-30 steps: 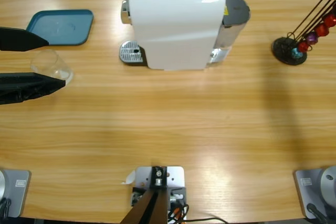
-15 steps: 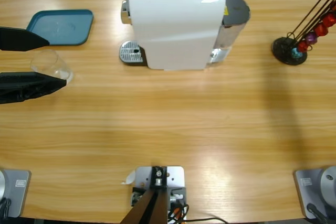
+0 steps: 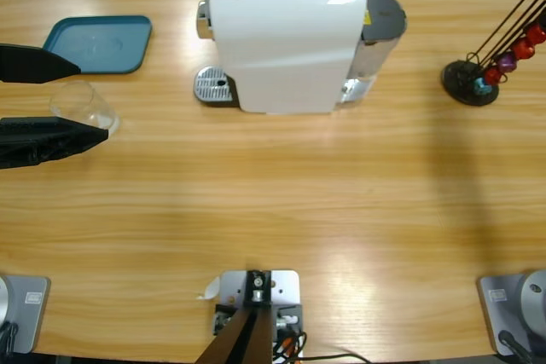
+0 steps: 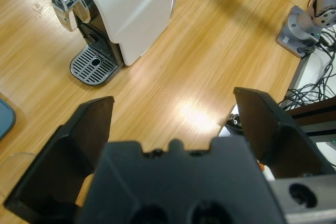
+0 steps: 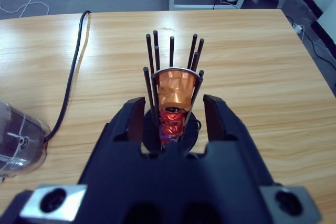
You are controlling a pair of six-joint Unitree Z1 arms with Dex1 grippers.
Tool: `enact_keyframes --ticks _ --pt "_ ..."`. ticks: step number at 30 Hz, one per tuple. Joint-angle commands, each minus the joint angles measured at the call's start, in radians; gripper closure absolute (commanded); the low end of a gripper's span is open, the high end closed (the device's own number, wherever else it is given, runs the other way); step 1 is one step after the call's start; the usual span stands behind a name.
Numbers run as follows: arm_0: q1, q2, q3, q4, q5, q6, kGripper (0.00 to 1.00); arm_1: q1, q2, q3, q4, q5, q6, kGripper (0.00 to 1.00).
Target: Pour coffee
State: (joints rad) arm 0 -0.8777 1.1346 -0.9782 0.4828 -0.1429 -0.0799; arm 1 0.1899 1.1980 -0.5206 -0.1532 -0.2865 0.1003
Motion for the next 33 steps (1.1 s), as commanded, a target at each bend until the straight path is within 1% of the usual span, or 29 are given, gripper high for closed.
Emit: enact_keyframes --ticks 1,6,7,8,14,16,20,21,29,33 --pt "-0.01 0.032 0.039 -0.01 0.003 -0.015 0.0 -0.016 0.046 0.03 -0.025 -0.013 0.011 0.484" --pt "-0.01 0.033 0.041 -0.01 0.002 -0.017 0.0 -0.026 0.064 0.028 -0.043 -0.014 0.01 0.512" --pt "-0.01 0.033 0.041 -0.01 0.002 -0.018 0.0 -0.026 0.064 0.028 -0.046 -0.019 0.01 0.579" --pt "-0.01 0.035 0.042 -0.01 0.002 -0.018 0.0 -0.026 0.065 0.028 -0.049 -0.026 0.01 0.614" --pt "-0.01 0.039 0.044 -0.01 0.0 -0.018 0.0 -0.026 0.07 0.03 -0.052 -0.033 0.01 0.633" --pt "-0.01 0.039 0.044 -0.01 0.0 -0.018 0.0 -0.026 0.071 0.03 -0.052 -0.034 0.01 0.699" --pt "-0.009 0.036 0.049 -0.01 0.0 -0.019 0.0 -0.026 0.068 0.03 -0.052 -0.04 0.01 0.709" --pt "-0.009 0.036 0.049 -0.01 0.0 -0.02 0.0 -0.026 0.064 0.029 -0.052 -0.044 0.01 0.745" --pt "-0.01 0.041 0.049 -0.011 -0.014 -0.02 0.0 -0.026 0.042 0.02 -0.045 -0.056 -0.001 0.745" --pt "-0.009 0.045 0.054 -0.012 -0.023 -0.02 0.0 -0.021 0.013 0.005 -0.006 -0.057 -0.017 0.745"
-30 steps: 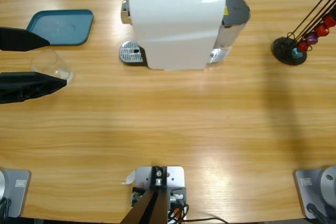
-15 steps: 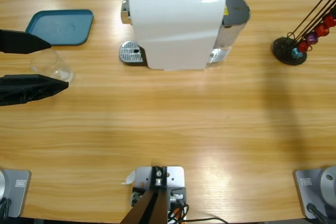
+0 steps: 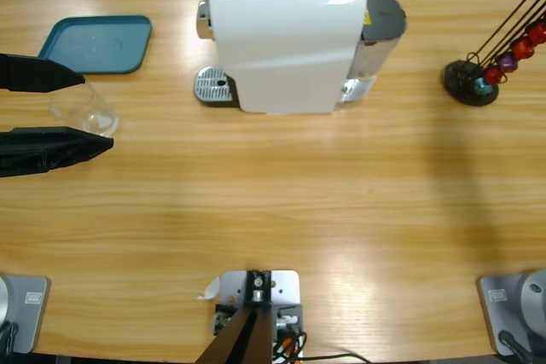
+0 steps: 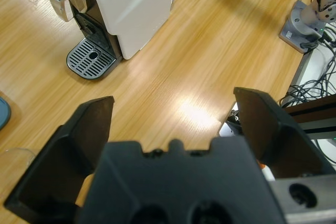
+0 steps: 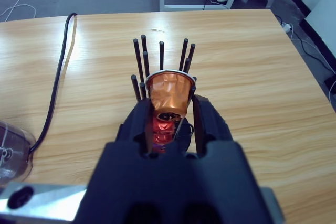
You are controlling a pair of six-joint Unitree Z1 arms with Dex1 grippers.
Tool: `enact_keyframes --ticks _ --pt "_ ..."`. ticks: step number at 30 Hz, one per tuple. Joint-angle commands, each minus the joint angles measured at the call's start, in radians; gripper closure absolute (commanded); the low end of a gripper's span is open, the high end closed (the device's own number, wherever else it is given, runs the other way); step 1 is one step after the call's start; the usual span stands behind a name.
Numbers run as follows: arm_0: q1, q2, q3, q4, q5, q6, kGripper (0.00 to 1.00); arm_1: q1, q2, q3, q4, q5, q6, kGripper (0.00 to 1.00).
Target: Pour coffee
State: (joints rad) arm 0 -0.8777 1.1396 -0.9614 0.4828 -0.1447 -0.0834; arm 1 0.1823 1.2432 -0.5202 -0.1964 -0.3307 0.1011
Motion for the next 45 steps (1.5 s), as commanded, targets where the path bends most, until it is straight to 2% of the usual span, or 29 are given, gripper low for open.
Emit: enact_keyframes --ticks 1,20,22,27,29,30,31,32,35,36,37,38,39,40,43,45 --pt "-0.009 0.042 0.038 -0.012 -0.023 -0.016 0.0 -0.008 -0.038 0.002 0.052 -0.014 -0.023 0.745" --pt "-0.029 0.046 0.05 -0.021 -0.027 -0.032 0.0 0.008 -0.081 -0.12 0.134 -0.014 -0.064 0.75" --pt "-0.029 0.046 0.052 -0.021 -0.027 -0.033 0.0 0.016 -0.101 -0.14 0.157 -0.013 -0.079 0.782" --pt "-0.029 0.056 0.053 -0.035 -0.027 -0.033 0.0 0.049 -0.188 -0.159 0.243 -0.013 -0.084 0.785" --pt "-0.029 0.058 0.055 -0.039 -0.027 -0.033 0.0 0.063 -0.254 -0.162 0.274 0.06 -0.084 0.787" --pt "-0.029 0.057 0.055 -0.039 -0.027 -0.033 0.0 0.069 -0.294 -0.163 0.282 0.159 -0.082 0.879" --pt "-0.029 0.054 0.057 -0.039 -0.027 -0.033 0.0 0.074 -0.317 -0.169 0.297 0.239 -0.078 0.912" --pt "-0.029 0.048 0.061 -0.039 -0.026 -0.033 0.0 0.086 -0.331 -0.182 0.331 0.279 -0.079 0.915" --pt "-0.029 0.033 0.079 -0.039 -0.026 -0.033 0.0 0.114 -0.36 -0.188 0.374 0.278 -0.08 0.913" --pt "-0.029 0.032 0.082 -0.04 -0.026 -0.034 0.0 0.114 -0.363 -0.189 0.37 0.267 -0.08 0.884" --pt "-0.029 0.031 0.085 -0.04 -0.026 -0.036 0.0 0.114 -0.357 -0.191 0.362 0.244 -0.08 0.617" --pt "-0.029 0.031 0.085 -0.042 -0.027 -0.038 0.0 0.114 -0.341 -0.196 0.358 0.214 -0.082 0.279" --pt "-0.029 0.031 0.085 -0.043 -0.027 -0.038 0.0 0.11 -0.319 -0.205 0.357 0.177 -0.091 0.104" --pt "-0.029 0.031 0.085 -0.047 -0.026 -0.038 0.0 0.099 -0.288 -0.221 0.357 0.144 -0.1 0.058" --pt "-0.029 0.031 0.085 -0.053 -0.027 -0.038 0.0 0.067 -0.168 -0.296 0.359 0.087 -0.102 0.056" --pt "-0.029 0.027 0.086 -0.052 -0.027 -0.04 0.0 0.04 -0.094 -0.339 0.364 0.085 -0.08 0.061"
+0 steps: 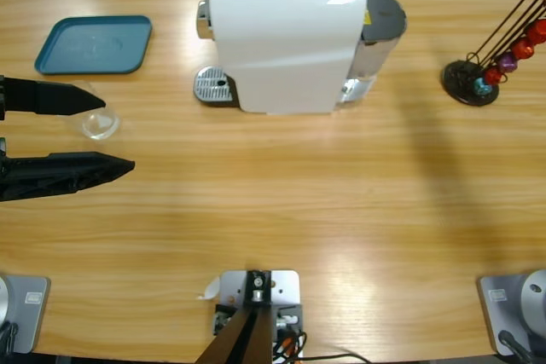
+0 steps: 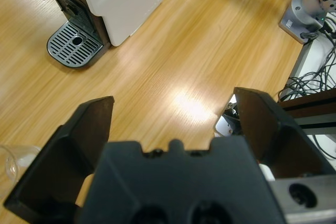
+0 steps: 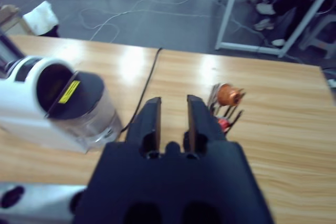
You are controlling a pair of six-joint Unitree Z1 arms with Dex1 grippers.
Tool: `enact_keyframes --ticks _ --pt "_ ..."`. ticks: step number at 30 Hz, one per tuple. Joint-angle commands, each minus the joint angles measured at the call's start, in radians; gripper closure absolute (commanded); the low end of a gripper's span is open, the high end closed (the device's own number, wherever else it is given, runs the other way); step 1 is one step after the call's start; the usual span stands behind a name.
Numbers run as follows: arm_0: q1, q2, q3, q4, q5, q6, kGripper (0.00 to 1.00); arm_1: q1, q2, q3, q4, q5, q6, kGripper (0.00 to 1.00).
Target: Pour coffee
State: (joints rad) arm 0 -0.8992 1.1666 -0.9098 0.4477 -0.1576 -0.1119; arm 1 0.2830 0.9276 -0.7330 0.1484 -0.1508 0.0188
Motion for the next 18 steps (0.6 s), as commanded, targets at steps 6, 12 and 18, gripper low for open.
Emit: enact_keyframes --ticks 6,12,18 --pt "-0.007 -0.024 0.055 -0.017 -0.011 -0.018 0.0 -0.166 0.368 -0.16 0.021 -0.032 0.066 0.242" --pt "-0.007 -0.005 0.055 -0.024 -0.011 -0.018 0.0 -0.226 0.382 -0.16 0.055 -0.008 0.105 0.243" --pt "-0.007 -0.001 0.062 -0.03 -0.011 -0.018 0.0 -0.243 0.409 -0.16 0.06 0.005 0.123 0.243"
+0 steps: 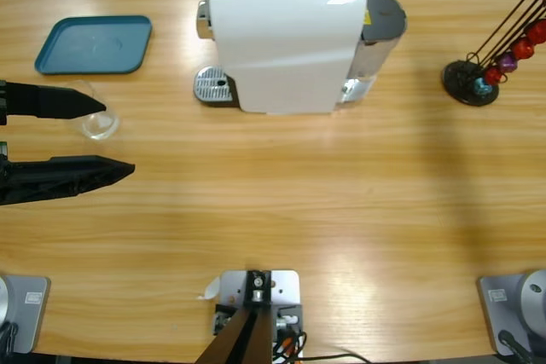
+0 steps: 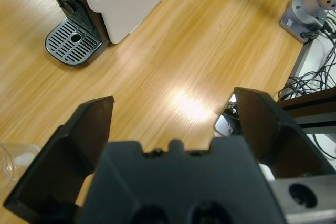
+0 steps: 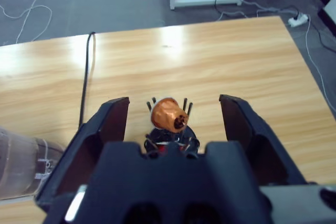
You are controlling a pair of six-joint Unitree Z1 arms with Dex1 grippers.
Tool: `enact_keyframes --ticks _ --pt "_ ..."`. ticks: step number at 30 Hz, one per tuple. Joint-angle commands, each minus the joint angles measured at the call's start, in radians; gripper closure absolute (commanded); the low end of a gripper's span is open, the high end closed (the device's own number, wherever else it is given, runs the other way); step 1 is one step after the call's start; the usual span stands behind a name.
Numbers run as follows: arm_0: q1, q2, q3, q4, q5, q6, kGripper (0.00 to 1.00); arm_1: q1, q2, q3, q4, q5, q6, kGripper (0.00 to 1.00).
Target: Pour coffee
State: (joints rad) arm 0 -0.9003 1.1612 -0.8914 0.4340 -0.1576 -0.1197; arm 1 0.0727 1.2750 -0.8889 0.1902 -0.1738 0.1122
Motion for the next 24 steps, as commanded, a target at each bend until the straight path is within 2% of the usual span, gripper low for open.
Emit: enact_keyframes --ticks 1,4,6,19,22,24 --pt "-0.006 0.003 0.045 -0.017 -0.011 -0.01 0.0 -0.036 0.067 -0.003 0.018 0.031 0.033 0.243" --pt "-0.006 0.001 0.049 -0.017 -0.01 -0.01 0.0 -0.04 0.078 -0.003 0.016 0.04 0.034 0.245" --pt "-0.006 0.001 0.051 -0.017 -0.01 -0.01 0.0 -0.041 0.084 -0.002 0.016 0.047 0.034 0.285" --pt "-0.006 -0.005 0.052 -0.016 -0.009 -0.011 0.0 -0.053 0.106 -0.001 0.008 0.053 0.032 0.285" --pt "-0.006 -0.005 0.052 -0.017 -0.008 -0.011 0.0 -0.053 0.106 -0.001 0.008 0.05 0.03 0.358" --pt "-0.006 -0.006 0.052 -0.017 -0.008 -0.011 0.0 -0.053 0.107 -0.001 0.006 0.042 0.027 0.358"
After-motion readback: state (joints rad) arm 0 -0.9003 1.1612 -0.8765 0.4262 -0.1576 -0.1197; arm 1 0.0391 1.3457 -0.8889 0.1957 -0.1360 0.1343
